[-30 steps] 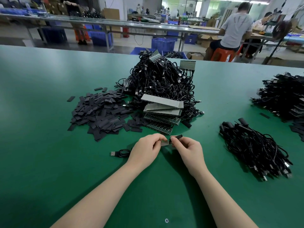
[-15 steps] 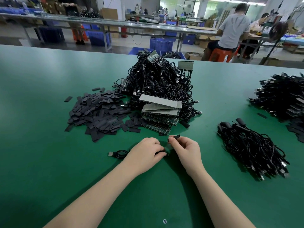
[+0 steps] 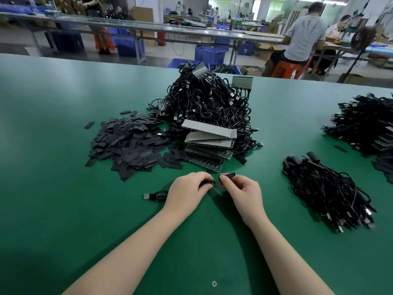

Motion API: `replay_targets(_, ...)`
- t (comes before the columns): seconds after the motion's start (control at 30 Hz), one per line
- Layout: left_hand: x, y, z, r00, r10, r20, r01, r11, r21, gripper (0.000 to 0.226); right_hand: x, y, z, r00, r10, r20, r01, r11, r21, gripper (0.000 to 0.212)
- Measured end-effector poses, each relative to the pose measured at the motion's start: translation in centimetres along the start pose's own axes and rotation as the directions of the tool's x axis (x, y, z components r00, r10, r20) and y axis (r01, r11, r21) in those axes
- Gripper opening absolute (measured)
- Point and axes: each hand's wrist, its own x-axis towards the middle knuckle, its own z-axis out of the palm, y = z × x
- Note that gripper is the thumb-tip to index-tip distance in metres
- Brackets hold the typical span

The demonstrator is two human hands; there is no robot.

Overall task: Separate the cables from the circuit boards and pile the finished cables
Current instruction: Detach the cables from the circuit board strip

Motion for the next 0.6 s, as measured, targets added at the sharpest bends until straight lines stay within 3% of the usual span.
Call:
replay_targets(0.3,-0.53,-0.52,-0.23,0.999,-0.005,-0.031,0.003,0.996,-0.09,0.027,-0.44,-0.28,-0.31,0.999,0.044,0.014,-0.046,0.985,0.163,0.015)
replay_targets(0.6,-0.65,-0.4,-0.25,1.0,0.013,0.02,-0.011,0.996,-0.089,0.025,-0.43,-0.24,-0.31,0.999,0.036,0.03,-0.038,0.996,0.078,0.02)
